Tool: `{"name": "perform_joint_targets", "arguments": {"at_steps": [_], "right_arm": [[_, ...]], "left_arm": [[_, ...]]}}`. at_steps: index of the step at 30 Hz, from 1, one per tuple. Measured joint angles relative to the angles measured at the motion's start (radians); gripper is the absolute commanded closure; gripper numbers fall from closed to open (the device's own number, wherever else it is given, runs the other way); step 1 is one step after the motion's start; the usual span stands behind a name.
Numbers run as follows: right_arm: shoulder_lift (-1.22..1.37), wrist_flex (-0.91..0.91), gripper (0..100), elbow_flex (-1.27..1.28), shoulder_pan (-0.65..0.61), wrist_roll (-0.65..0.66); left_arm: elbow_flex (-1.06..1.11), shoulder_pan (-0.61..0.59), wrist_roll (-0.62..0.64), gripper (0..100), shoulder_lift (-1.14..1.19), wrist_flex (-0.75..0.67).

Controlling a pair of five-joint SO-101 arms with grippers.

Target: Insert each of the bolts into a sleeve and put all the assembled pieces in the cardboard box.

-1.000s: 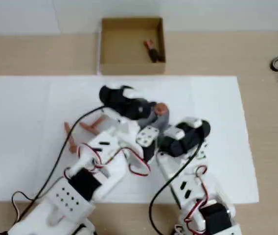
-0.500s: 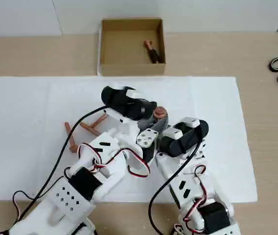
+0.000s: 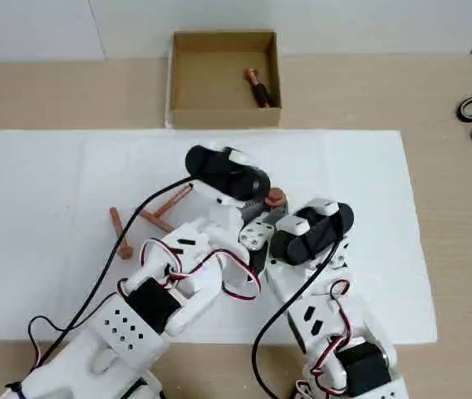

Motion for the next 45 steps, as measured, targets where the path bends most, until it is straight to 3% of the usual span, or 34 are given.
{"name": "perform_joint_targets", "arguments": {"at_steps": [6,38,45], "right_arm": [[0.0,0.0,99.5,0.0,-0.002,0.0],[0.002,0.0,99.5,0.012,0.008,0.0],[0.002,0.0,99.5,0.012,0.008,0.0]], "left_arm": [[-0.052,0.002,0.0,99,0.003,0.112],[-0.104,0.026,-0.003,99,0.117,0.12],[-0.15,0.021,0.006,79,0.133,0.213]]}}
